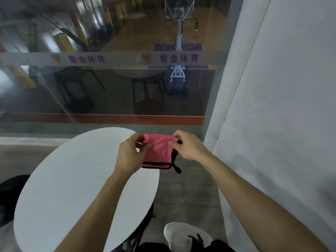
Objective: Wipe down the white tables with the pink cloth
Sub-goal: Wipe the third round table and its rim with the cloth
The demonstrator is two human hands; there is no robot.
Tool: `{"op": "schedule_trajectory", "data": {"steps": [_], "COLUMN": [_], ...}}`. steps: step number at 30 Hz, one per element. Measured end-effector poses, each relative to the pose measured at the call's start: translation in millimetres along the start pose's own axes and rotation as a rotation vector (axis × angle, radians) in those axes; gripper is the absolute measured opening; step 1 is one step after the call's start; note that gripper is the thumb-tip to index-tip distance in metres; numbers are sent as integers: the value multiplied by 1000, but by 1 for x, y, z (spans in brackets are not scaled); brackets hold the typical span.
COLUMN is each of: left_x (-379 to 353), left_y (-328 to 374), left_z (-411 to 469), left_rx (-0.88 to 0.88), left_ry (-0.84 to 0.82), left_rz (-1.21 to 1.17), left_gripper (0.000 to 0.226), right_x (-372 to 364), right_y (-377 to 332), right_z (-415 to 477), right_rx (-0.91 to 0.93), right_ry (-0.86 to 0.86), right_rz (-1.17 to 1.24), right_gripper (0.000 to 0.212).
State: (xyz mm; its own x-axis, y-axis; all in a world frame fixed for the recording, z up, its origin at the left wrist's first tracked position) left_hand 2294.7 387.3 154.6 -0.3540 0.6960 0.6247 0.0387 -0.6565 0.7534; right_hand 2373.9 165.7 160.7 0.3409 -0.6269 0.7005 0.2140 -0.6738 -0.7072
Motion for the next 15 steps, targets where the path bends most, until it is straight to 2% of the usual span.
{"op": "schedule_trajectory", "data": {"steps": [5, 10, 12, 15], "left_x": [-2, -1, -7, -24], "left_y": [4, 15, 24, 26], "left_z": [-8, -21, -27, -36], "left_rx": [0, -71, -73, 60], "left_ry": [106, 235, 210, 24], "left_rz": [31, 101, 83, -128], "left_gripper": [20, 18, 20, 37], "right_x": [-6, -19, -25, -42], "right_y": [-5, -7, -7, -5], "right_z": [3, 4, 1, -5], "right_rx": [-83, -157, -136, -66], "right_ry": [73, 42, 106, 112], "right_rz": [38, 137, 204, 342], "right_gripper": [35, 40, 34, 26]}}
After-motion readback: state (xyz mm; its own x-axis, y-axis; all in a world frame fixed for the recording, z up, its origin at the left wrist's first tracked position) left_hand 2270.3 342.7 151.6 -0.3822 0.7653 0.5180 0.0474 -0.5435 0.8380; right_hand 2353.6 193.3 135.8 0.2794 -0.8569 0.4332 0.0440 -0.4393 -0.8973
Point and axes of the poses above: each hand's wrist, its own z-axis towards the middle knuckle, its own x-axis out of the back of the hand, y = z × x, the point moved 3 cm from there along z, towards the middle knuckle, and after that the axes turned 1 degree about y, right-handed, at the moved point
